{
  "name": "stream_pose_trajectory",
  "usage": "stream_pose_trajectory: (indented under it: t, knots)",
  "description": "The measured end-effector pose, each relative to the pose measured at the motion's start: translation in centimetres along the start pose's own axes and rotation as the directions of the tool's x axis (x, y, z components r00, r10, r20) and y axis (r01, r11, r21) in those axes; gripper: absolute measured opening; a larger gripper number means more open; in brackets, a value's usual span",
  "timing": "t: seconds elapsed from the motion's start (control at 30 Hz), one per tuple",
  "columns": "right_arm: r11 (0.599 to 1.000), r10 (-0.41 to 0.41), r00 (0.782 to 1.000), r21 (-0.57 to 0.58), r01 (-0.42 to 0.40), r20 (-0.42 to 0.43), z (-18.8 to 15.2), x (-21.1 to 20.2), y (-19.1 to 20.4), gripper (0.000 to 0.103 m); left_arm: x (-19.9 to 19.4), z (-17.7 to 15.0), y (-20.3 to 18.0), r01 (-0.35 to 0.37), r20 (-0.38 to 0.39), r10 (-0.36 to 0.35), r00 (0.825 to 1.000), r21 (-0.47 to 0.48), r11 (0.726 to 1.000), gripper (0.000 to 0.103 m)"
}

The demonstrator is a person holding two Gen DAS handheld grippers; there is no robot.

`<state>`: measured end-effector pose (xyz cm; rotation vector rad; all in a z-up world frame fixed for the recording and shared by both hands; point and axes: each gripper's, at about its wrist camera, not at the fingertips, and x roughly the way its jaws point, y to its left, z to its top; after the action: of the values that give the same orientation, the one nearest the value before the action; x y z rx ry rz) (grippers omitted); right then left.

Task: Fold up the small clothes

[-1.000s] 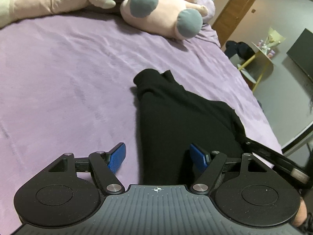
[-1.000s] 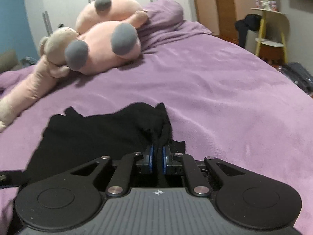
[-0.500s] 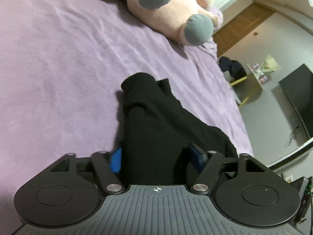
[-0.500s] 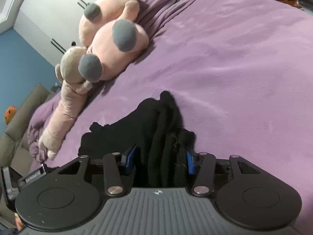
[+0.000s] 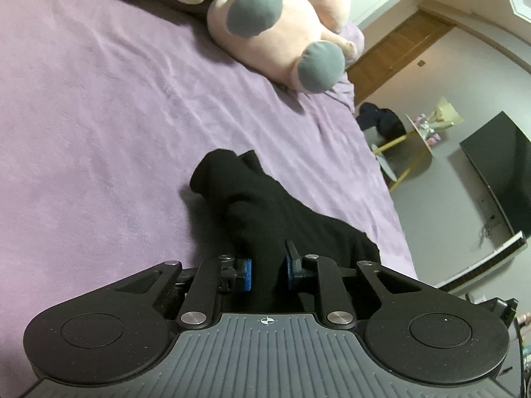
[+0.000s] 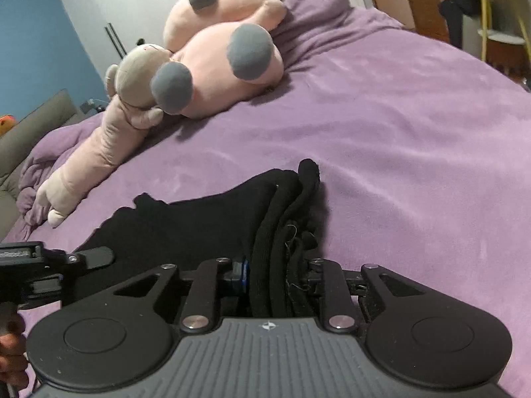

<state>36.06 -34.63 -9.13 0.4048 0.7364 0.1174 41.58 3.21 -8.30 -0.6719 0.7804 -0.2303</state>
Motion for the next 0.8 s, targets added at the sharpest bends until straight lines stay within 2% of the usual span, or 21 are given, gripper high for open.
stream_pose_trajectory:
  t: [0.13, 0.3, 0.43, 0.5, 0.6, 0.63, 0.7, 0.8]
  knots:
    - [0.996, 0.087, 0.996, 0.006, -0.087, -0.035, 0.6, -1.2, 1.9, 0.02, -1.4, 0.2, -0.5, -0.006, -0.001, 0.006, 1.0, 0.001, 1.0, 0.02]
    - [0.976, 0.217, 0.976, -0.024, -0.217, -0.022, -0.8, -4.4, 5.5, 0.02, -7.4, -1.3, -0.3, 0.002, 0.029, -0.005, 1.0, 0.087, 0.996, 0.019]
    - [0.951, 0.31, 0.951, -0.019, -0.31, -0.006, -2.8, -7.6, 8.2, 0.019, -14.0, -2.5, 0.7, 0.008, 0.055, -0.015, 0.998, 0.116, 0.993, 0.019]
    - [0.932, 0.363, 0.932, -0.003, -0.363, -0.016, -3.7, -9.0, 9.4, 0.019, -17.3, -2.7, 0.9, 0.011, 0.059, -0.017, 0.998, 0.112, 0.994, 0.019]
    - [0.901, 0.434, 0.9, 0.023, -0.433, -0.043, -4.9, -10.3, 10.9, 0.019, -21.3, -2.0, 1.5, 0.027, 0.044, -0.03, 0.999, 0.086, 0.996, 0.019]
    - [0.898, 0.44, 0.897, 0.028, -0.439, -0.048, -5.1, -10.2, 11.2, 0.019, -22.0, -1.5, 1.8, 0.025, 0.044, -0.028, 0.999, 0.078, 0.997, 0.019]
    - [0.908, 0.419, 0.907, 0.026, -0.418, -0.048, -5.3, -9.3, 11.8, 0.019, -22.2, -0.7, 2.1, -0.017, 0.078, 0.009, 0.997, 0.106, 0.994, 0.019]
    - [0.939, 0.344, 0.938, 0.013, -0.343, -0.035, -5.1, -6.7, 12.5, 0.019, -19.7, 0.3, 2.4, -0.128, 0.112, 0.109, 0.988, 0.177, 0.976, 0.02]
